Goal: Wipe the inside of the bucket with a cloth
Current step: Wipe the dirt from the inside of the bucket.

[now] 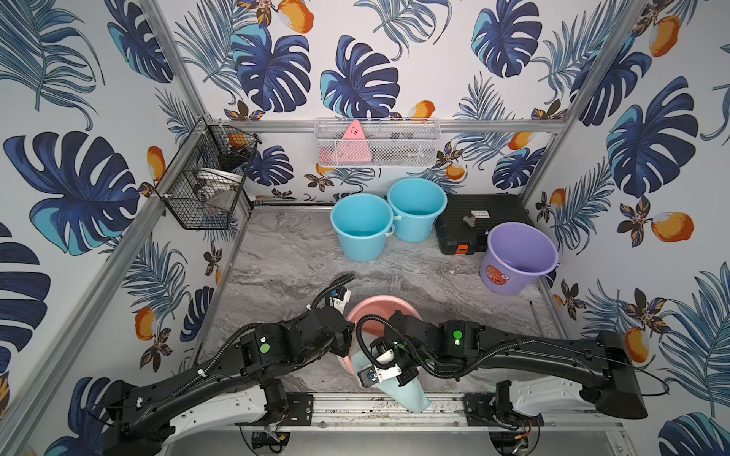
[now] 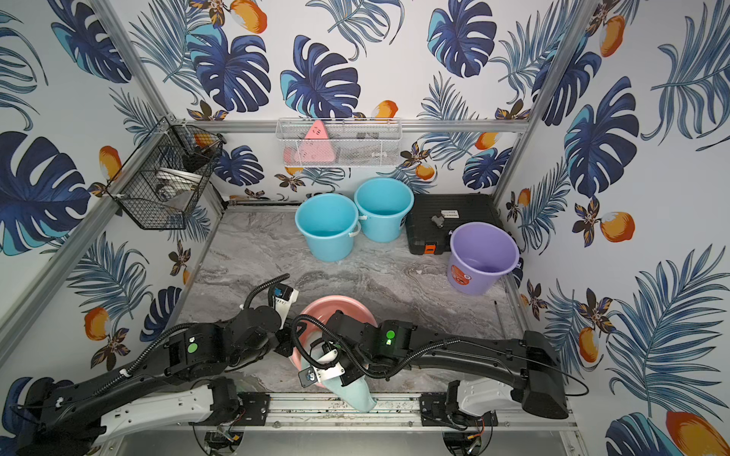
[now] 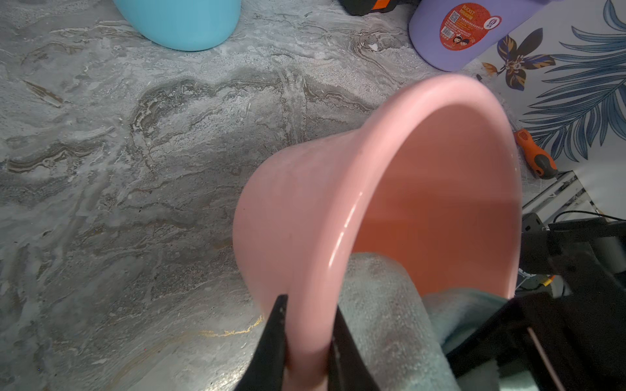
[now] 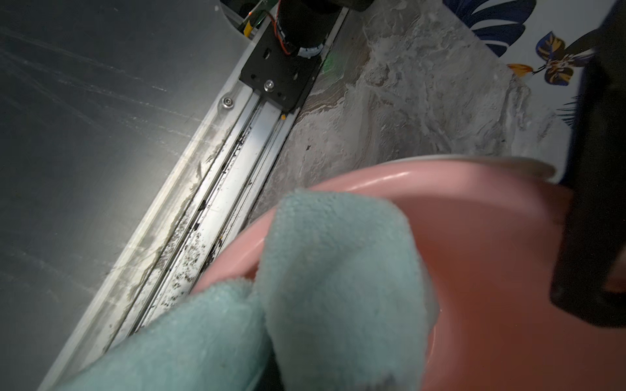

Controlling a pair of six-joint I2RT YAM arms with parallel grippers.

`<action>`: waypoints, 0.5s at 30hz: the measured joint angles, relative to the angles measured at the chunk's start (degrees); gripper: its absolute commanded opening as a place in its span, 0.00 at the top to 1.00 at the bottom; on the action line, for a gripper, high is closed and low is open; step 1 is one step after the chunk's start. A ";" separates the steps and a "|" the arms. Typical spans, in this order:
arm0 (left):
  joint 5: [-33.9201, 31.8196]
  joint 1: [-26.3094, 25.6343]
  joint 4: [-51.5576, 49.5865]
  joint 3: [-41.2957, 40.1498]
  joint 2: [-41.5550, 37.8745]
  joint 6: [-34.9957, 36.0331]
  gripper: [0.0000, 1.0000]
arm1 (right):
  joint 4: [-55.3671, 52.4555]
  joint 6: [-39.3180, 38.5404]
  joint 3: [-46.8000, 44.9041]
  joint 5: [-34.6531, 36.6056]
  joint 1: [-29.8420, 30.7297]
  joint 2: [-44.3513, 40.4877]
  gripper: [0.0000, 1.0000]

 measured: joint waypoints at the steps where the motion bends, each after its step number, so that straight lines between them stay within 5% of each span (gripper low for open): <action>1: 0.00 0.00 0.00 0.00 0.00 0.00 1.00 | 2.08 -0.50 0.31 1.20 0.00 0.42 1.00; 15: -0.04 0.00 0.24 -0.07 0.17 0.00 1.00 | 17.11 -24.57 -2.93 21.81 0.26 -1.73 1.00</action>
